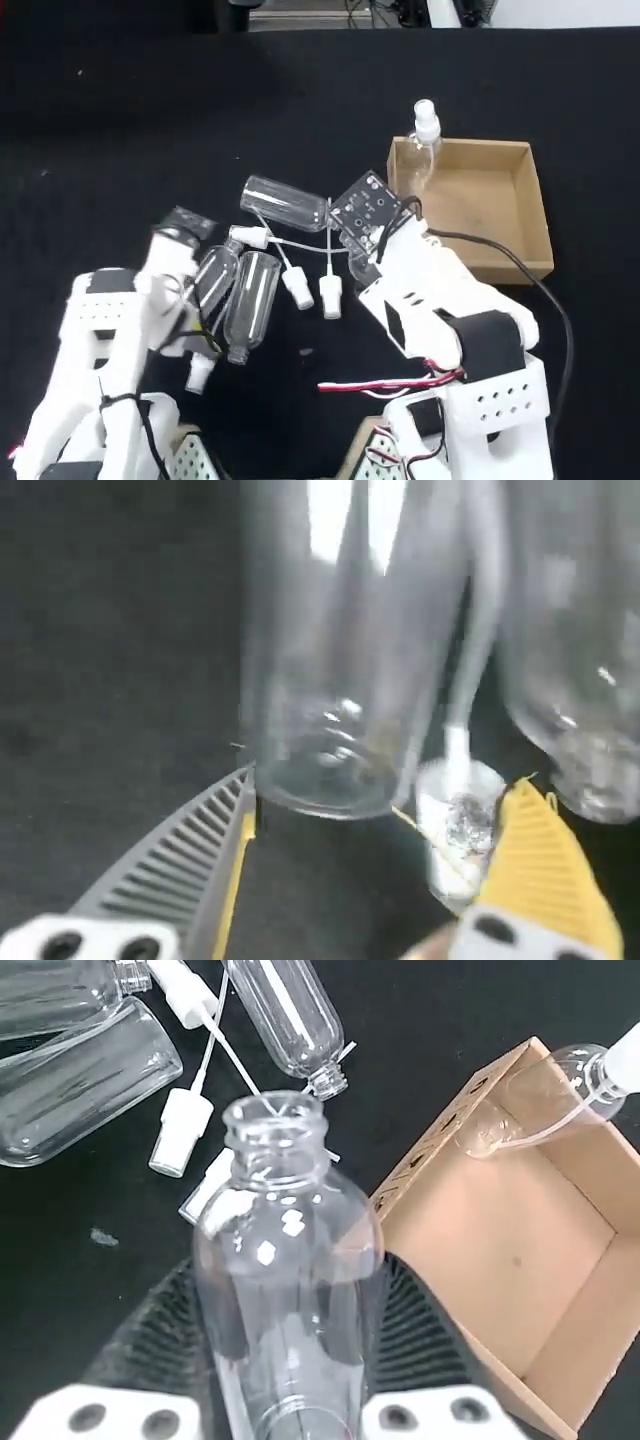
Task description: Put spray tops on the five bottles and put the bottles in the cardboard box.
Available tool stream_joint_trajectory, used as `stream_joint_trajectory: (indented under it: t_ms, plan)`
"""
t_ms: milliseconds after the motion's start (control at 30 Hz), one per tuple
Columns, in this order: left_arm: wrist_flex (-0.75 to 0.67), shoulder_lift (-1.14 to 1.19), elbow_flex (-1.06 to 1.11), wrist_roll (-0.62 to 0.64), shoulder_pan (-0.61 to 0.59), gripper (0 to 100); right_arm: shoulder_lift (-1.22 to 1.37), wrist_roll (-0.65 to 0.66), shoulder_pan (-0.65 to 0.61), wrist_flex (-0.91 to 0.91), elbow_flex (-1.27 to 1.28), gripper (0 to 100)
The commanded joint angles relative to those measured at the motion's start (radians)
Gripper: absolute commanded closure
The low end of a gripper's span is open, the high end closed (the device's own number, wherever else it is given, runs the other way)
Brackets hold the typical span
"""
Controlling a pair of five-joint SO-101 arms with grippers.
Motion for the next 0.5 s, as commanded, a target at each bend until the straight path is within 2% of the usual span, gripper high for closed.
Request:
stream_joint_trajectory:
  t_ms: [0,200,467]
  plan:
    - [-0.095,-0.025,-0.001,-0.032,-0.107,64,-0.021,-0.003,0.017,-0.025,-0.004,98.7]
    - [-0.103,-0.035,-0.008,-0.077,-0.151,64,-0.021,-0.003,0.017,-0.023,-0.004,98.7]
    - [0.256,-0.028,-0.183,-0.078,-0.087,64,-0.021,-0.003,0.017,-0.025,-0.004,98.7]
